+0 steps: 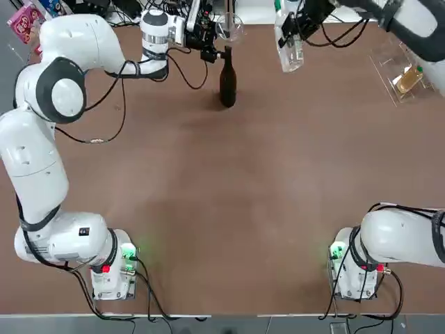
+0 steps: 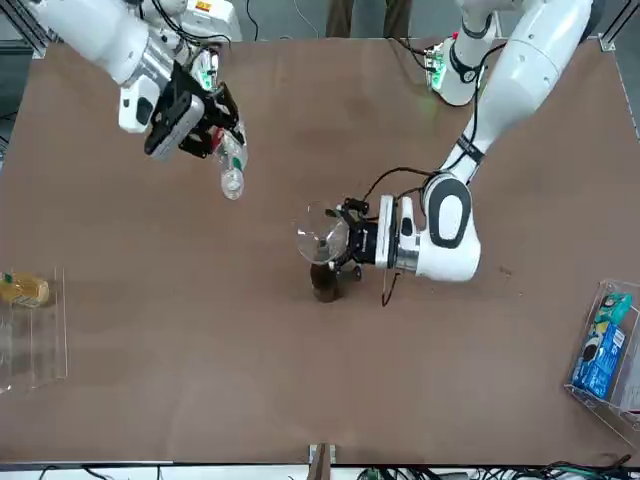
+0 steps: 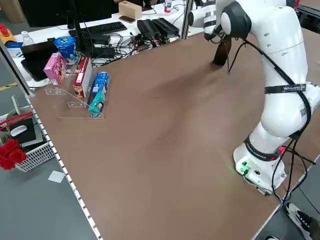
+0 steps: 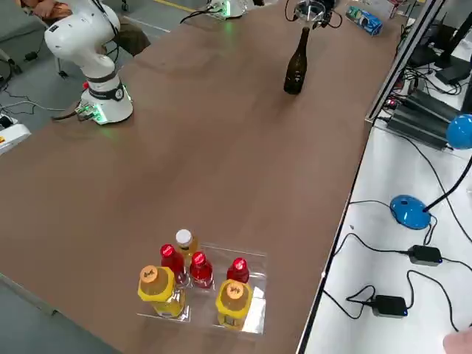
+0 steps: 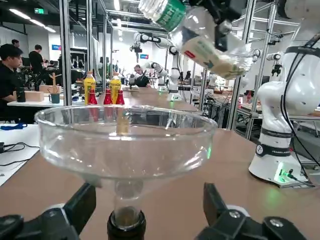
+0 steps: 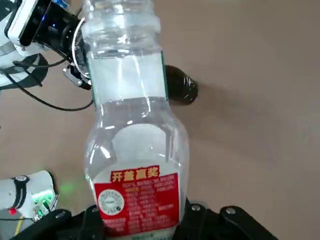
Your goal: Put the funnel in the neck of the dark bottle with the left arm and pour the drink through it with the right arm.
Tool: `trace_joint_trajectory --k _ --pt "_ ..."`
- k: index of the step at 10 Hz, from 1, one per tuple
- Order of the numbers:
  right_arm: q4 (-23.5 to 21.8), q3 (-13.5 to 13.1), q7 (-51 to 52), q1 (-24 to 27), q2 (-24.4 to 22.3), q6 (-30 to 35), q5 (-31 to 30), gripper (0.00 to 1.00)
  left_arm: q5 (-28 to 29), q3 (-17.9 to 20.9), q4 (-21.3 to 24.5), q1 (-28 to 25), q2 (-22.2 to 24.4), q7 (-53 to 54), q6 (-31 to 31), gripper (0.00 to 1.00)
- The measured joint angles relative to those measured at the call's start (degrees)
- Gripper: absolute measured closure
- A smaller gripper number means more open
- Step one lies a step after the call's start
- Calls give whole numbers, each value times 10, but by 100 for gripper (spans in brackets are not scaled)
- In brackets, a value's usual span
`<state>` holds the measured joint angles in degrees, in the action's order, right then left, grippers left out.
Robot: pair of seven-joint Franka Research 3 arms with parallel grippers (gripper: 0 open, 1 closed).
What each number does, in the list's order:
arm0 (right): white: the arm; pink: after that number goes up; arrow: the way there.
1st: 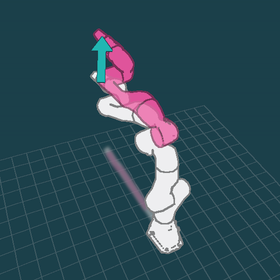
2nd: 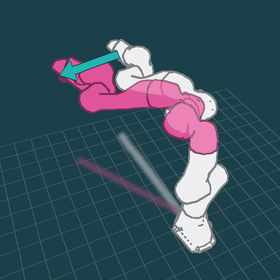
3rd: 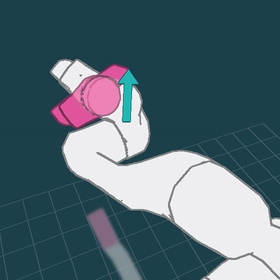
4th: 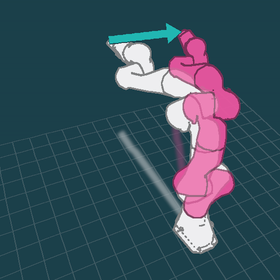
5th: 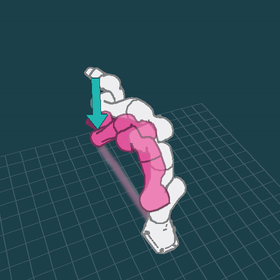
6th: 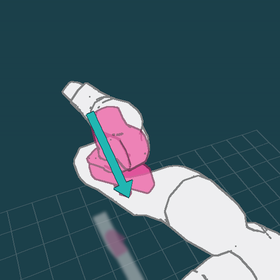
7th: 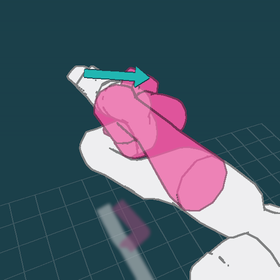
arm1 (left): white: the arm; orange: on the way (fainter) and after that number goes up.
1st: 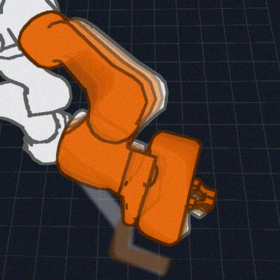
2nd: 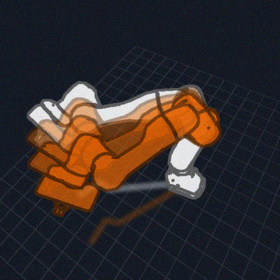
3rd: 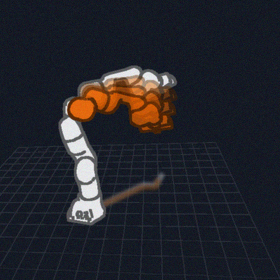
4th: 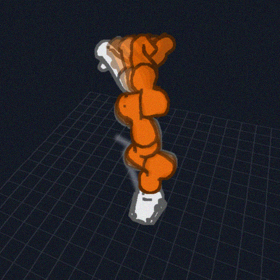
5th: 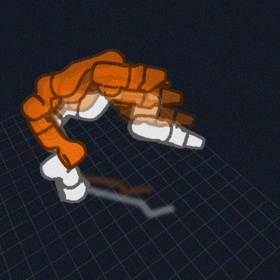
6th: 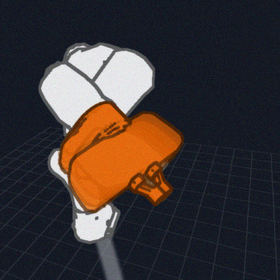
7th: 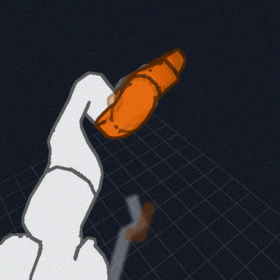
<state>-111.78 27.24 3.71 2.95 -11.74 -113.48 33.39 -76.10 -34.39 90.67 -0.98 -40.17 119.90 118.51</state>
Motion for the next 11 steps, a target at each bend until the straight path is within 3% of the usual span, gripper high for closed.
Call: trace_joint_trajectory --k 2,5,7,9,11 --pt "13 35 -67 0 -1 -9 -34 56 -1 0 -2 4 -2 0 5 16" --pt "24 89 -141 0 -1 -35 -65 56 -1 0 -3 4 -2 0 6 33" --pt "33 98 -167 0 3 -35 -86 56 -1 0 -3 3 -2 0 6 47" --pt "48 118 -208 1 26 -35 -123 56 -2 1 -4 2 -5 2 7 56" --pt "80 152 -285 0 73 -36 -189 56 -2 1 -8 1 -8 7 7 60"
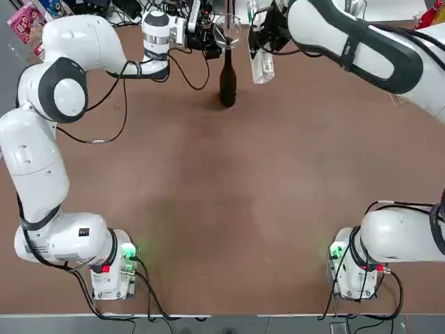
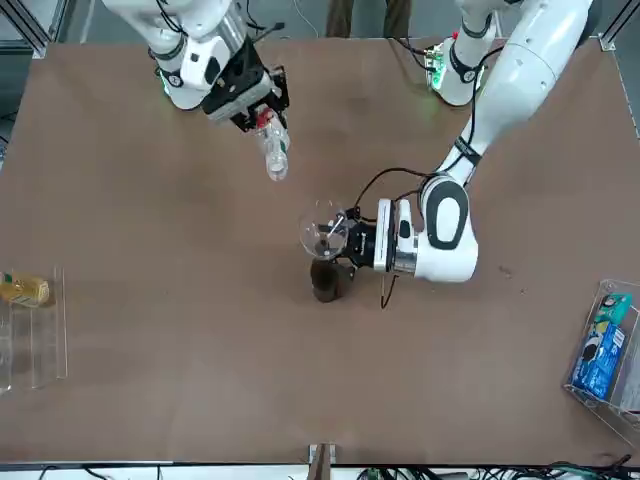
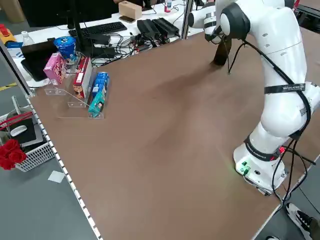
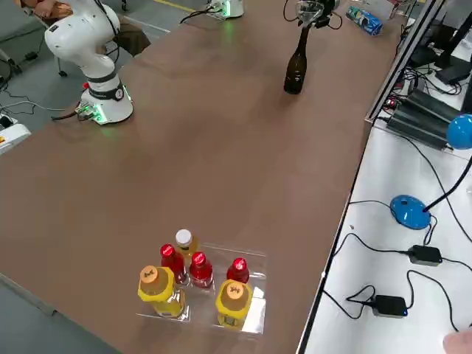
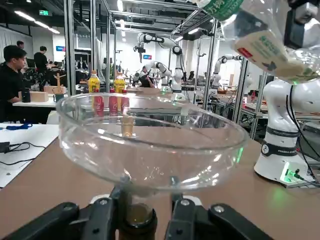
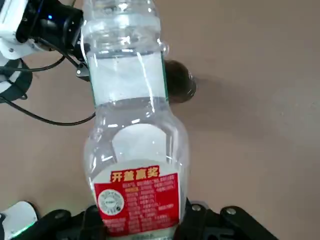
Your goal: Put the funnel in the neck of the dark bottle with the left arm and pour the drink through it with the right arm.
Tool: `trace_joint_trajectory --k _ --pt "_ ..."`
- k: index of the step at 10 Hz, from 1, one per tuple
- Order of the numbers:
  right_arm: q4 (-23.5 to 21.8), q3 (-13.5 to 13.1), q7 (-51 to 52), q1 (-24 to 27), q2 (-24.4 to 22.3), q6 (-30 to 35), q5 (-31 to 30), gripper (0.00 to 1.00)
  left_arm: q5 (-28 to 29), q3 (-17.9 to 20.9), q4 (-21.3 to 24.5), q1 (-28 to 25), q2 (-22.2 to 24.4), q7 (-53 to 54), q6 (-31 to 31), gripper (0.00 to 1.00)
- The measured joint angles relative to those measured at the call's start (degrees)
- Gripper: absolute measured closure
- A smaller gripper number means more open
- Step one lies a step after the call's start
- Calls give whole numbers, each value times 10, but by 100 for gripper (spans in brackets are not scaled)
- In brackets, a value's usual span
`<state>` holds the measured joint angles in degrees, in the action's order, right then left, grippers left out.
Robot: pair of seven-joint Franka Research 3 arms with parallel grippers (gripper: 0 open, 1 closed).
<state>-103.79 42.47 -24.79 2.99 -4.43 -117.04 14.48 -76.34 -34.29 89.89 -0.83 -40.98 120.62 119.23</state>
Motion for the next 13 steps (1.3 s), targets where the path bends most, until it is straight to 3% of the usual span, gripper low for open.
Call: trace_joint_trajectory --k 2,3,4,8,10,13 --pt "28 14 -41 -2 47 0 -33 56 0 0 -2 0 -1 1 0 64" --pt "35 20 -54 -3 63 0 -42 56 0 0 -2 0 -2 1 0 72" --pt "40 28 -73 -4 77 0 -56 56 -1 0 -3 0 -3 2 0 74" --pt "82 58 -159 -18 147 4 -126 56 -3 0 -6 0 -7 2 0 75" --pt "98 61 -181 -25 171 27 -132 56 -3 0 -7 0 -7 2 0 75" --pt "154 72 -224 -30 198 83 -132 53 -3 0 -7 0 -7 2 0 75"
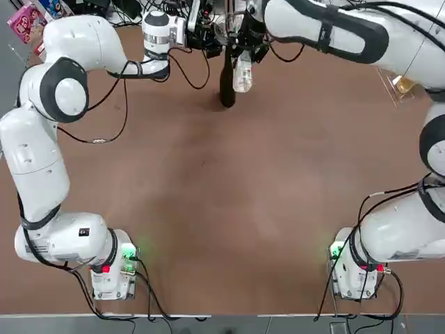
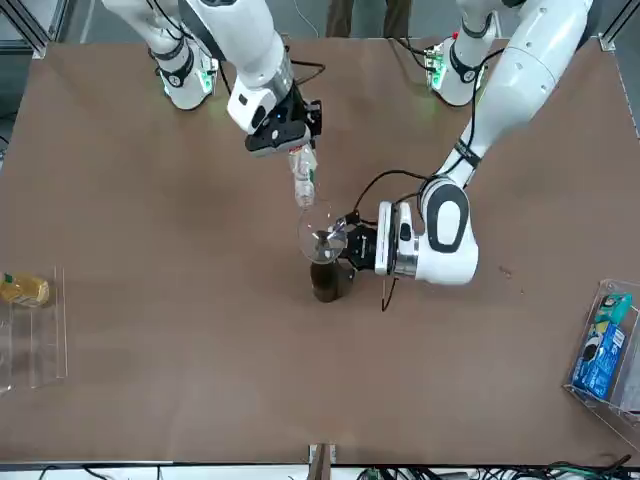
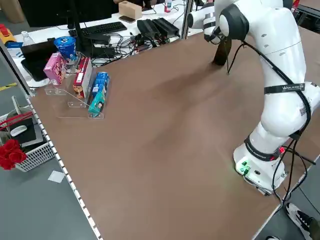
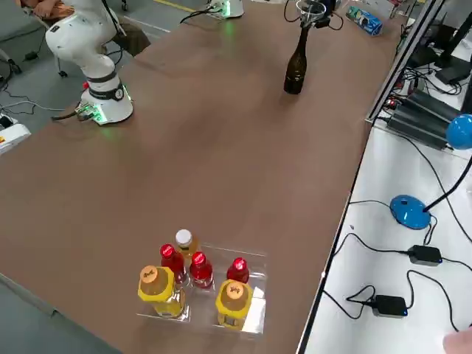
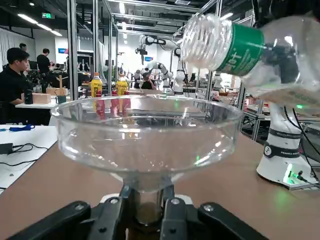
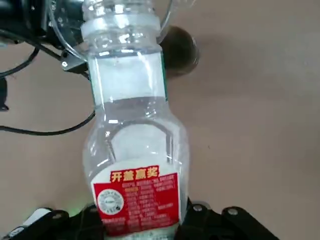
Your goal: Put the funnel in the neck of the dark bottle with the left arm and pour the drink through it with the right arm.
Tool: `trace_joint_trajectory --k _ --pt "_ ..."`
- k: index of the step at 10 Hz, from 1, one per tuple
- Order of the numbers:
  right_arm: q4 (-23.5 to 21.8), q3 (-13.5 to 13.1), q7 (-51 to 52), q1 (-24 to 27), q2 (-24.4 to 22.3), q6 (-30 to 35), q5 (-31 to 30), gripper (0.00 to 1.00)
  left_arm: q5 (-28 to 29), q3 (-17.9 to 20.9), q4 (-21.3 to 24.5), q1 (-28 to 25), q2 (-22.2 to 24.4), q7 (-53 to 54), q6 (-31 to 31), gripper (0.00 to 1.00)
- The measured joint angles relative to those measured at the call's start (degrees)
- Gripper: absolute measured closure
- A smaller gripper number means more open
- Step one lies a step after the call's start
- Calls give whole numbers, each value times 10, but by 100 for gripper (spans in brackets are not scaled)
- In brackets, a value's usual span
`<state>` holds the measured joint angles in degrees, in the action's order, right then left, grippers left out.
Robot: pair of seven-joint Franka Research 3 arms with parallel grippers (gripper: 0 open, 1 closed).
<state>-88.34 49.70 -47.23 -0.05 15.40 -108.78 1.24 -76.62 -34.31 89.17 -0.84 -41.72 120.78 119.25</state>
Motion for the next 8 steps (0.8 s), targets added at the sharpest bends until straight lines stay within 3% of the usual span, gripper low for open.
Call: trace_joint_trajectory --k 8 --pt "55 10 -55 -24 61 6 0 54 0 0 -1 0 -1 0 0 75"
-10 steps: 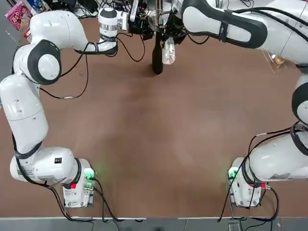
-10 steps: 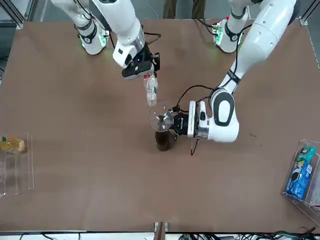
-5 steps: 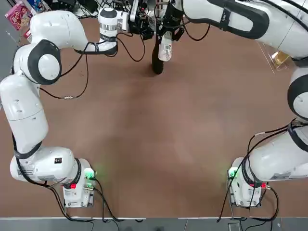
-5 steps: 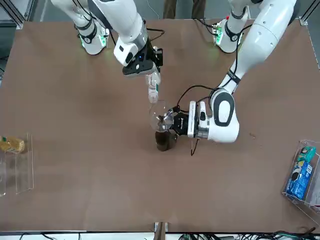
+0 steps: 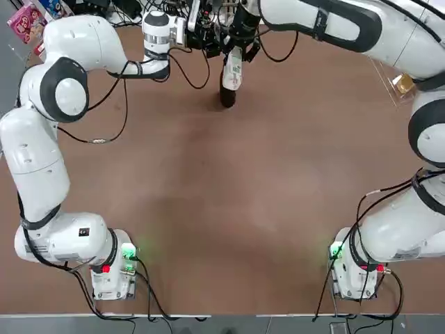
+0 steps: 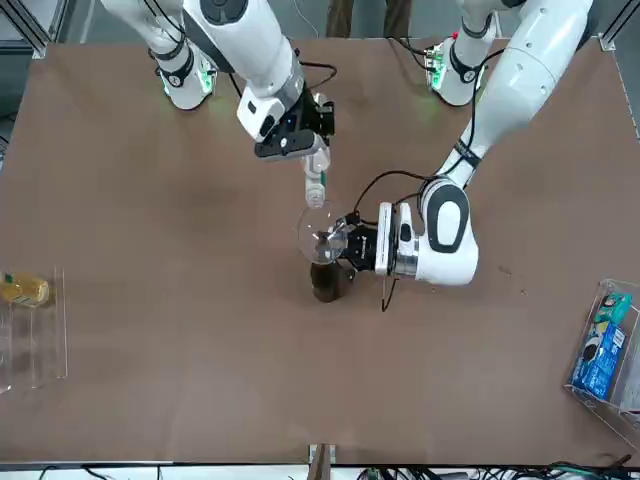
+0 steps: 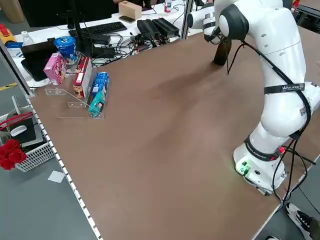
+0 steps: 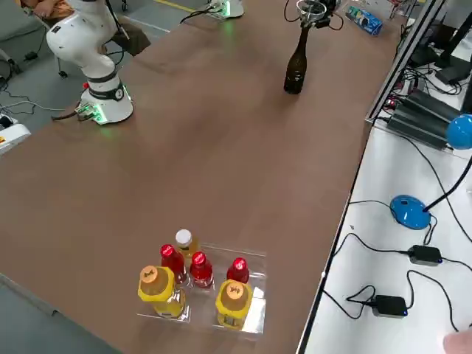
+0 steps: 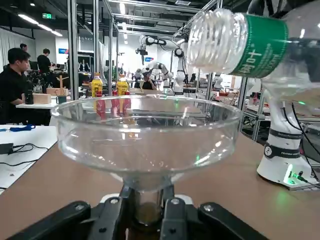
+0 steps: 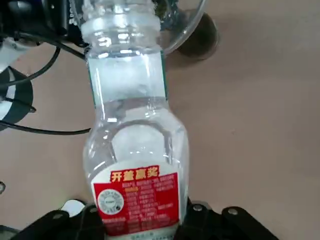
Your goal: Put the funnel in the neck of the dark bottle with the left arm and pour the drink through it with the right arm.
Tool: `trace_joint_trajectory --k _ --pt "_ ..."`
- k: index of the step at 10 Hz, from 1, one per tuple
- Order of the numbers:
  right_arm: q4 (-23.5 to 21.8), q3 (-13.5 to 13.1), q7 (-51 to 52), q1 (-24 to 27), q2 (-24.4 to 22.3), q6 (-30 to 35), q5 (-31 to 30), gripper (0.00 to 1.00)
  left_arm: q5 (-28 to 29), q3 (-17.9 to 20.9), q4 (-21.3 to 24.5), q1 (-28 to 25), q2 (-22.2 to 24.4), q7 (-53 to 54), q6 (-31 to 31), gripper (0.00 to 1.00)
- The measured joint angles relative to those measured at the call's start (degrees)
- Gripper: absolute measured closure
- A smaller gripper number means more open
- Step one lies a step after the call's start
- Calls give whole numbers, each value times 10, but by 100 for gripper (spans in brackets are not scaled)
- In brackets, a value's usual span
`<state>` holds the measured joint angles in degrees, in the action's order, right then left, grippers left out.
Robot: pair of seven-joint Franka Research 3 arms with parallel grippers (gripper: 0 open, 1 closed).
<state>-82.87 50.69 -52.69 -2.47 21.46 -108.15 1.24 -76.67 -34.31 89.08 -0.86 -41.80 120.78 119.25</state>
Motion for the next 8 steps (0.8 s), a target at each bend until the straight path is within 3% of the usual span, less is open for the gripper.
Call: trace_joint_trajectory --k 8 --pt "27 4 -39 0 14 12 32 55 0 0 0 0 0 0 0 75"
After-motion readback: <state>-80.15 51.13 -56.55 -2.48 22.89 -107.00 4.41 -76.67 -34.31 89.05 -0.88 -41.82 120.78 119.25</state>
